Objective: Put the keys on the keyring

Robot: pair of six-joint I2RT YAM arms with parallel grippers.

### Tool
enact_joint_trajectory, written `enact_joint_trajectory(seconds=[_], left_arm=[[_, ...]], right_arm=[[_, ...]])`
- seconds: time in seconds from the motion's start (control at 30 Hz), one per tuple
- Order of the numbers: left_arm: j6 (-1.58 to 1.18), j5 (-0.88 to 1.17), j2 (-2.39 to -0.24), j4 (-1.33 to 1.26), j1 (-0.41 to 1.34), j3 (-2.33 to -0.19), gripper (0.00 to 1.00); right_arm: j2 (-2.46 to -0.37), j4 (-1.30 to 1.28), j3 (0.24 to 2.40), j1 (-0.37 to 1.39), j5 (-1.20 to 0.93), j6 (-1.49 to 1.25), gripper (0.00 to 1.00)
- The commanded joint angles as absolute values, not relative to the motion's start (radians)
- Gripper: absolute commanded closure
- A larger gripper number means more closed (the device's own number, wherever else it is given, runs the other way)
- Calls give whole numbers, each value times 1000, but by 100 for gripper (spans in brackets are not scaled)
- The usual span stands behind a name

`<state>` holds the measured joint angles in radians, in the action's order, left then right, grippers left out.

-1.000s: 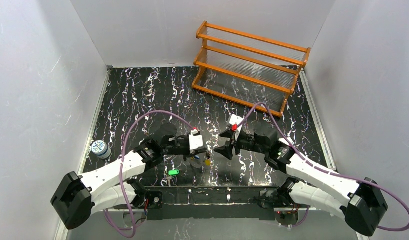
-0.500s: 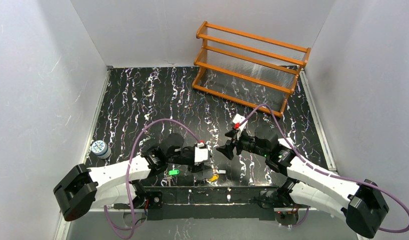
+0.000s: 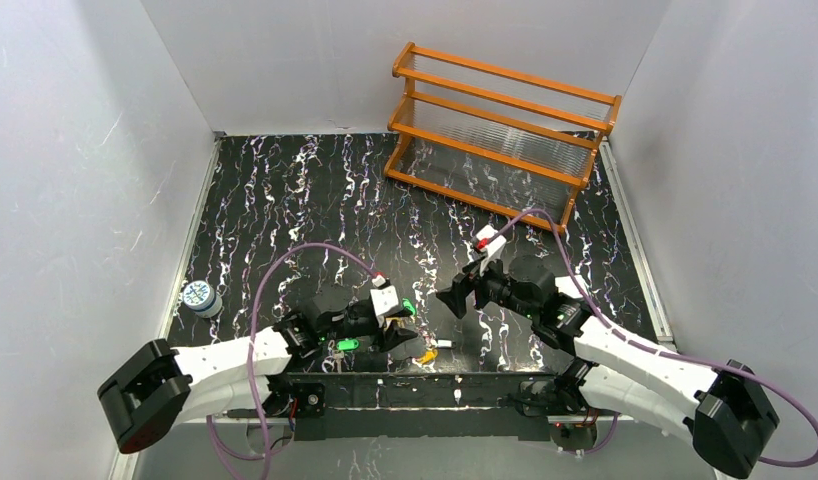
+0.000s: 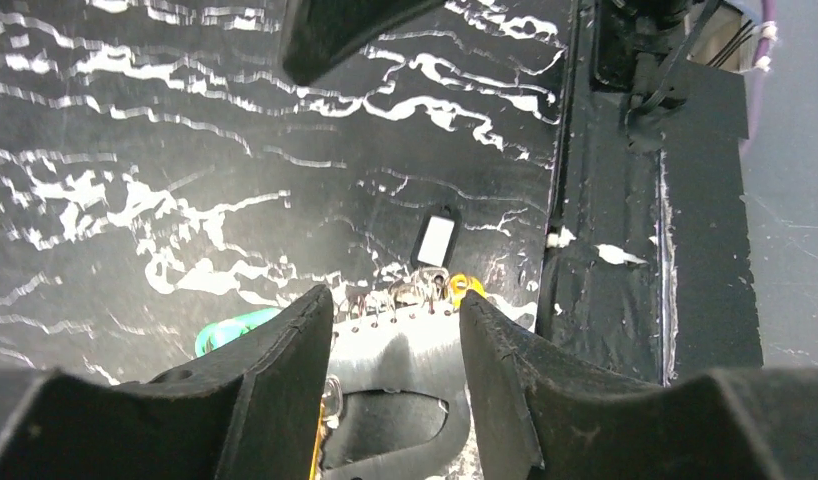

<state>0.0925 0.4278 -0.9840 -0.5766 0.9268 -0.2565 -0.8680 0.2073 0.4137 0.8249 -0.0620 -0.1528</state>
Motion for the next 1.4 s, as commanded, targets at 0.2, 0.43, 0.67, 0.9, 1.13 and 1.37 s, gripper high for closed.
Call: enact_joint_trajectory(seconds=[0.2, 0.43, 0.67, 0.9, 1.13, 1.37], left_arm=[[25, 340, -1099, -744, 972, -207, 59], [156, 288, -1148, -772, 1055, -200, 65], [186, 177, -1122, -788, 1092, -175, 72], [168, 68, -1033, -810, 1115, -117, 73], [162, 41, -976, -811, 1118, -86, 73], [174, 55, -974, -833, 1120, -84, 77]], right_arm=[[-1007, 86, 503, 801, -93, -431, 8], [-1167, -38, 580, 780, -319, -579, 22], [-1346, -51, 649, 775, -518, -629, 33], [-1474, -8, 652, 775, -582, -660, 41], [-1538, 26, 651, 775, -625, -673, 43], [-1581, 107, 670, 775, -688, -708, 58]])
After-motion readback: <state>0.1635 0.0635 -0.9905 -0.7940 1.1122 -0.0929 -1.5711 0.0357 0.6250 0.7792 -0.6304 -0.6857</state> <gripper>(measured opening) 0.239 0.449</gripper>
